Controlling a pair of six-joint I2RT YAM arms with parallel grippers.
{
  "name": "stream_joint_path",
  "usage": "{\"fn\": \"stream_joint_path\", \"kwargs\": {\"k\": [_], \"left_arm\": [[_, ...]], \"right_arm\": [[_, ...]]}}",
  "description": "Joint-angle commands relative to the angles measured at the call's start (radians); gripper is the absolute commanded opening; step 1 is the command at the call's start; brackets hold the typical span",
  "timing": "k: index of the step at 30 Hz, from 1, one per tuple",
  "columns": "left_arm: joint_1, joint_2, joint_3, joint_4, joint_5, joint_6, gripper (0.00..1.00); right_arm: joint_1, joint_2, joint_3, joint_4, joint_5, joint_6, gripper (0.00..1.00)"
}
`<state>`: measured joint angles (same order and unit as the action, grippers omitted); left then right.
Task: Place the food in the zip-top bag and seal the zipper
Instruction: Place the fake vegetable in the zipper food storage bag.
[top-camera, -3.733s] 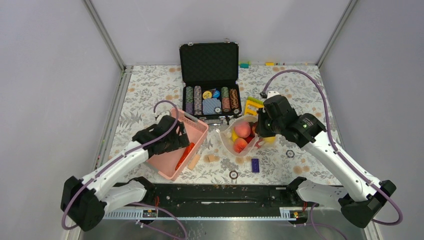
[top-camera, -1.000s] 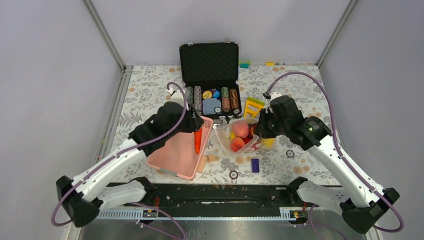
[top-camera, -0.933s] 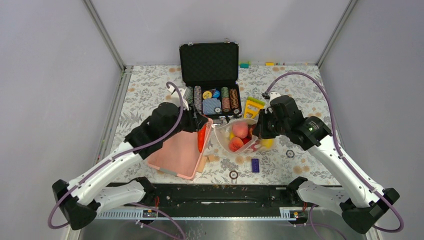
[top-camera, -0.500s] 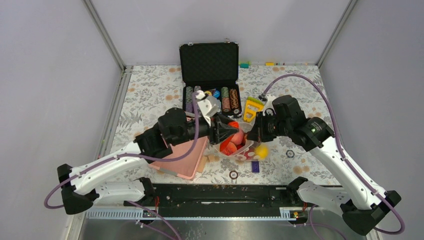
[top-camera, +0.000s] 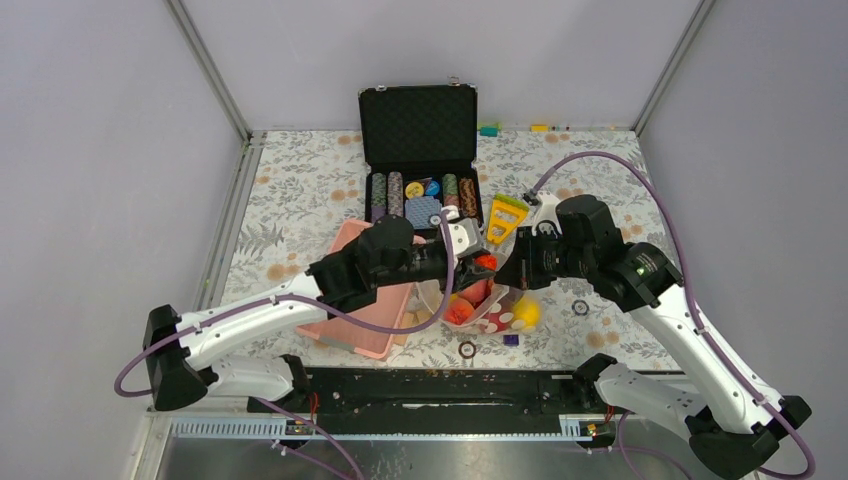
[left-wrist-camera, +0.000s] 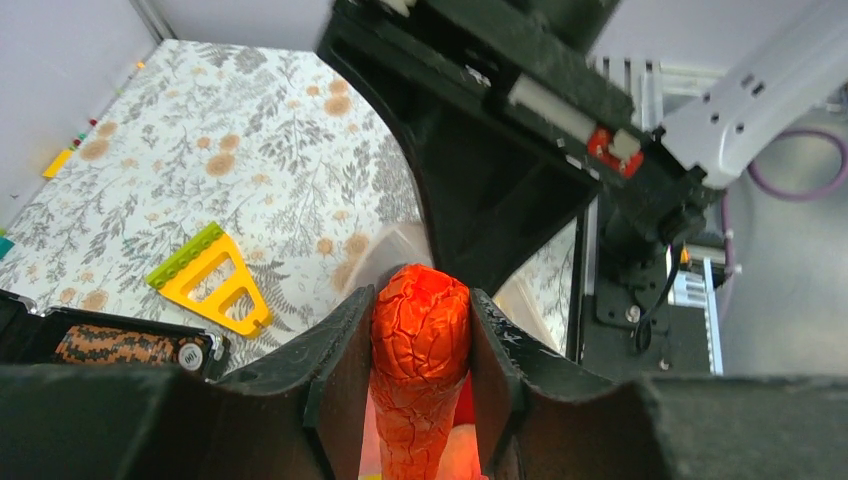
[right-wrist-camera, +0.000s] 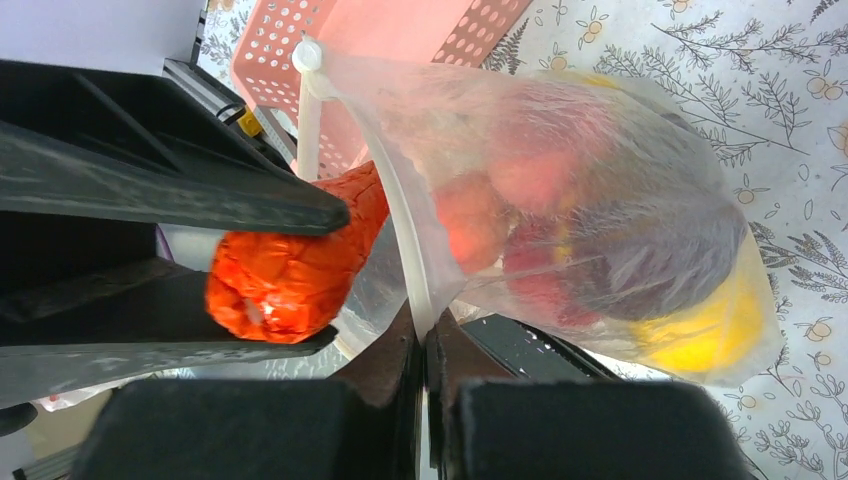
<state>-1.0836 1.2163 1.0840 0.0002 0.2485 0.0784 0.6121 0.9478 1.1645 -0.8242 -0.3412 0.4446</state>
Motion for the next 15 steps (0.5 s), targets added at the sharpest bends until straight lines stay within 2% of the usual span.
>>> {"fn": "stream_joint_path", "kwargs": {"k": [1, 7, 11, 13, 15], "left_arm": [[-0.002, 0.001, -0.022, -0.028, 0.086, 0.112, 0.00], [-0.002, 0.055, 0.019, -0.232, 0.134, 0.195, 0.00], [-0.002, 0.084, 0.032, -0.267, 0.107, 0.196, 0.02], [-0.002, 0.092, 0.041, -0.280, 0.112, 0.200, 0.13], [-0.003, 0.092, 0.054, -0.293, 0.136, 0.203, 0.41]], "right_arm": [[-0.007, -0.015, 0.017, 0.041, 0.001, 0.013, 0.00], [-0.007, -0.034, 0.013, 0.030, 0.016, 0.013, 0.00], [-0.007, -0.036, 0.015, 0.028, 0.017, 0.012, 0.00], [-0.006, -0.030, 0.015, 0.027, 0.010, 0.013, 0.00], [-0.007, -0.028, 0.015, 0.028, 0.007, 0.014, 0.00]]}}
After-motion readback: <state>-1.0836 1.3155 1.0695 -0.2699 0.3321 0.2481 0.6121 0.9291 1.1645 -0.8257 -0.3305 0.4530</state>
